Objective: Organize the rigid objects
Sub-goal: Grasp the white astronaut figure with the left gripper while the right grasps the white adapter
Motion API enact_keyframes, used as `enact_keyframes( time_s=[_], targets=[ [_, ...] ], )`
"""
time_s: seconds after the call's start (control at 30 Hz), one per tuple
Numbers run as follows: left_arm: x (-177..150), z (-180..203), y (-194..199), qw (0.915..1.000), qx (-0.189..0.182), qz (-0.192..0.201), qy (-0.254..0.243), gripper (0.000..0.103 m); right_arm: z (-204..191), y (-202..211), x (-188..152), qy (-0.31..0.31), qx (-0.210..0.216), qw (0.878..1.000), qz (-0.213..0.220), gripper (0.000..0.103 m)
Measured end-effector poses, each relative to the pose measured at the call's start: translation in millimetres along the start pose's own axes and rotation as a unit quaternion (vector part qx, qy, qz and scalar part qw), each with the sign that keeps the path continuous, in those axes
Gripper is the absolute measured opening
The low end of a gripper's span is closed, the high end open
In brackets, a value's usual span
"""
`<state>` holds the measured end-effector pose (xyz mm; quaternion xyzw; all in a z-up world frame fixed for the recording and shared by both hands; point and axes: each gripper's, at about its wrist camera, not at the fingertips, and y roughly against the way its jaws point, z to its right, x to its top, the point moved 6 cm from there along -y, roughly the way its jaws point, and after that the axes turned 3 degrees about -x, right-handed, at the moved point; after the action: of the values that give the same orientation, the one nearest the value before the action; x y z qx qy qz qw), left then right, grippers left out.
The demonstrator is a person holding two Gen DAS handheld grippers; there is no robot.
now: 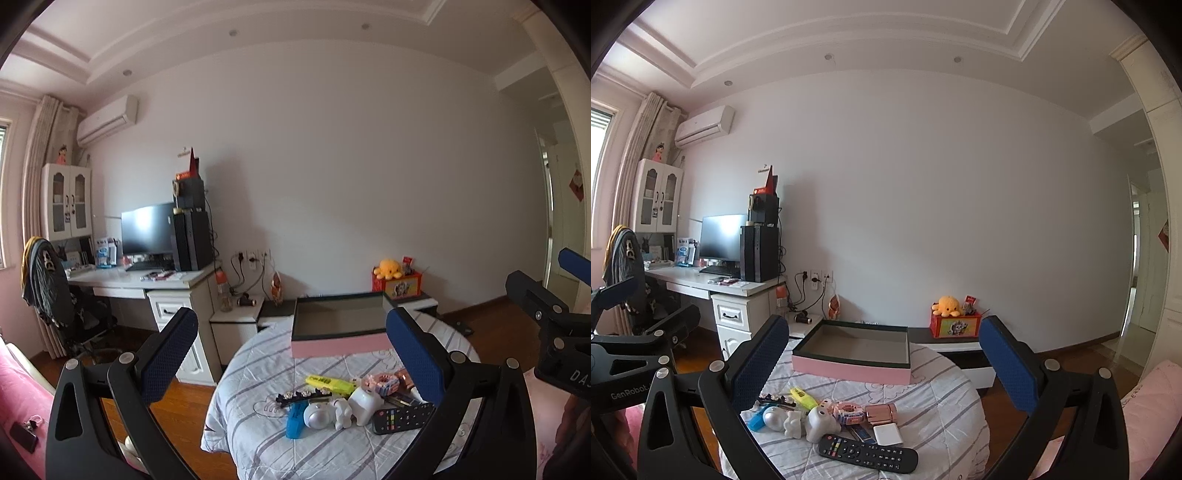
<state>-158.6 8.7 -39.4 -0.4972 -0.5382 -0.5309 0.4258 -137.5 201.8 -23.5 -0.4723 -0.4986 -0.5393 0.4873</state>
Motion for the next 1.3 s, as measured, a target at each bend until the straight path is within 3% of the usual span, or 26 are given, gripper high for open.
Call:
enact_keyframes(
  time_s=[0.3,0.67,0.9,1.07,1.3],
  targets=[
    [-56,-7,-77,0.9944,-0.006,-0.106,0.001,0.103,11,-69,-59,-0.002,0.008,0.996,-0.093,0.103],
    [-143,-7,-142,0.9723,-0.022,-0.233,0.007,0.103,20,-135,-140,0.001,0.017,0.979,-0.201,0.103],
    [-164,-13,-153,0.9655,-0.010,-0.260,-0.002,0.103,20,-156,-174,0.004,0.026,0.969,-0.246,0.103],
    [-175,-13,-155,0.9623,-0.037,-0.269,0.017,0.103,24,-163,-184,0.002,0.027,0.966,-0.258,0.103],
    [-175,15,-163,0.9606,-0.060,-0.271,-0.013,0.103,31,-175,-194,0.001,0.022,0.962,-0.273,0.103]
  ],
)
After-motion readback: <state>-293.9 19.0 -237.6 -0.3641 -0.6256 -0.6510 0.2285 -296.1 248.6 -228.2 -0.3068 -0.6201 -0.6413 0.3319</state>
